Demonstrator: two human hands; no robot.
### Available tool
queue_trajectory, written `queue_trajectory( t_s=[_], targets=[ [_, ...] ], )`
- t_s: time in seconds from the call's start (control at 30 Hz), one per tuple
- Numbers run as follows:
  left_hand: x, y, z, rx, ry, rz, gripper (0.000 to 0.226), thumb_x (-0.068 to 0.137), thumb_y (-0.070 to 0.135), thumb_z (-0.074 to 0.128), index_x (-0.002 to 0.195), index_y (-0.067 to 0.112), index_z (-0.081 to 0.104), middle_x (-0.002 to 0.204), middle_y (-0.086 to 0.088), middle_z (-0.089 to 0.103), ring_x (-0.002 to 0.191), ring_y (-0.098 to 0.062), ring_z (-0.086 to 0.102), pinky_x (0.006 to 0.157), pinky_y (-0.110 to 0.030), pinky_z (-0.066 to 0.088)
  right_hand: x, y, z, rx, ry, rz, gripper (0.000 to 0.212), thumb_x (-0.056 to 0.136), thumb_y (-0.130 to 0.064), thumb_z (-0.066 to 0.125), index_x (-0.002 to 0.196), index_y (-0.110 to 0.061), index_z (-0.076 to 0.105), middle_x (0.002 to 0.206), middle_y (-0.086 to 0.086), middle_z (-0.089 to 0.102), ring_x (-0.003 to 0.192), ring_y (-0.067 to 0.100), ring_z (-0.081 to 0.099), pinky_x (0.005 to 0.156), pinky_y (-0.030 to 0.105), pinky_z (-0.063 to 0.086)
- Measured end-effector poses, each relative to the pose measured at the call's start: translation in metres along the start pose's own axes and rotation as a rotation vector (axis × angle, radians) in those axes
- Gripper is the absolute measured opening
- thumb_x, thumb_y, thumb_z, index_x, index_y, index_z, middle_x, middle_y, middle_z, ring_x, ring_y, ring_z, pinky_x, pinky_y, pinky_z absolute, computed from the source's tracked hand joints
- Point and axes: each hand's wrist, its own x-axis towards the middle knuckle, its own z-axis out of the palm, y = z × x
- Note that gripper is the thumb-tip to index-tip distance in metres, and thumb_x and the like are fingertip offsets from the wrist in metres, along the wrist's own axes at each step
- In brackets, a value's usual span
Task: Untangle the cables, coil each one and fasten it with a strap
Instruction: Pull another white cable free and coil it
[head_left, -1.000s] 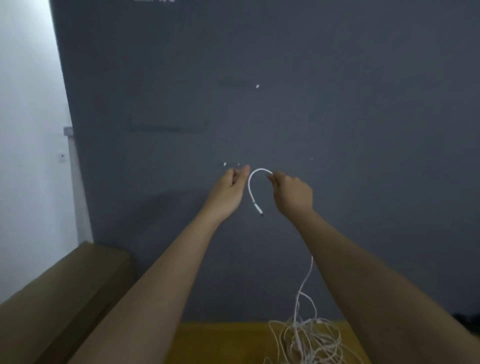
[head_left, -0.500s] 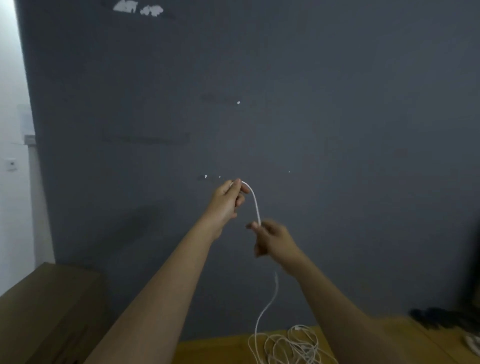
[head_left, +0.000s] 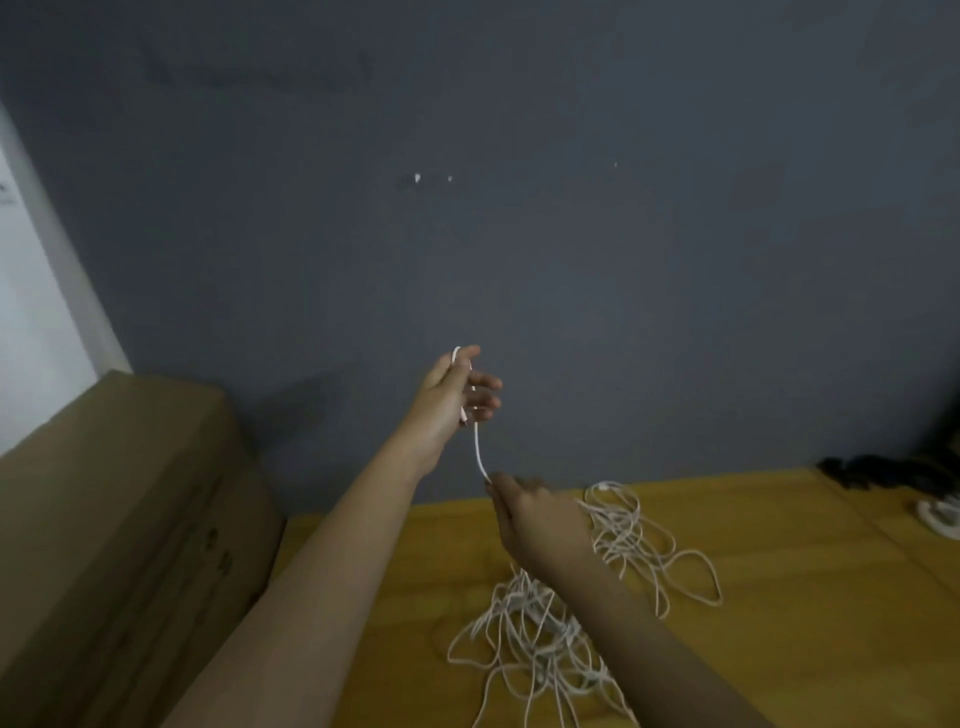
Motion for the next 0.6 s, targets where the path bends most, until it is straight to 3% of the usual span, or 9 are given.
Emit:
queue_trajectory(
  t_s=[0.1, 0.2, 0.33, 0.47, 0.6],
  targets=[
    [-0.008, -0.029, -0.005, 0.024, -0.034, 0.001, 0.031, 0.105, 0.022, 0.030, 0.136, 0.026, 0.031, 0.091, -0.005, 0.069, 0.071, -0.013, 0.069, 0.064, -0.021, 0.054, -0.015, -0.010, 0.002, -0.051, -0.022, -0.178, 0.022, 0.093, -0.018, 0.053, 0.109, -0.008, 0.065, 0.084, 0.012, 0.069, 0.079, 0.035, 0.062, 0.065, 0.037, 0.047],
    [-0.013, -0.052, -0.013, 0.197, -0.034, 0.004, 0.046, 0.106, 0.021, 0.027, 0.150, 0.019, 0.017, 0.102, -0.004, 0.066, 0.082, -0.010, 0.066, 0.073, -0.015, 0.053, -0.029, -0.009, 0.004, -0.037, 0.070, -0.285, 0.028, 0.076, -0.005, 0.070, 0.104, -0.007, 0.069, 0.074, 0.007, 0.068, 0.067, 0.028, 0.061, 0.058, 0.031, 0.050],
    [-0.027, -0.075, -0.030, 0.466, -0.123, 0.006, 0.048, 0.104, 0.028, 0.029, 0.151, 0.028, 0.016, 0.109, 0.001, 0.065, 0.089, -0.007, 0.067, 0.082, -0.018, 0.053, -0.042, -0.001, -0.004, 0.069, 0.250, -0.347, 0.014, 0.090, -0.016, 0.060, 0.094, -0.009, 0.072, 0.073, 0.001, 0.067, 0.062, 0.020, 0.061, 0.053, 0.028, 0.048],
    [-0.046, -0.082, -0.037, 0.662, -0.237, 0.013, 0.041, 0.102, 0.037, 0.033, 0.138, 0.053, 0.020, 0.100, 0.007, 0.069, 0.073, -0.009, 0.069, 0.064, -0.018, 0.053, -0.045, 0.011, -0.012, 0.145, 0.393, -0.252, 0.015, 0.088, -0.024, 0.068, 0.088, -0.010, 0.074, 0.070, 0.001, 0.066, 0.058, 0.018, 0.061, 0.050, 0.029, 0.049],
    [-0.064, -0.087, -0.036, 0.666, -0.313, 0.004, 0.026, 0.101, 0.043, 0.031, 0.116, 0.055, 0.049, 0.060, 0.008, 0.063, 0.045, -0.005, 0.052, 0.046, -0.016, 0.041, -0.033, 0.019, -0.020, 0.322, 0.488, -0.156, 0.011, 0.086, -0.014, 0.068, 0.092, -0.006, 0.073, 0.073, 0.005, 0.063, 0.064, 0.020, 0.057, 0.060, 0.030, 0.047]
  ],
)
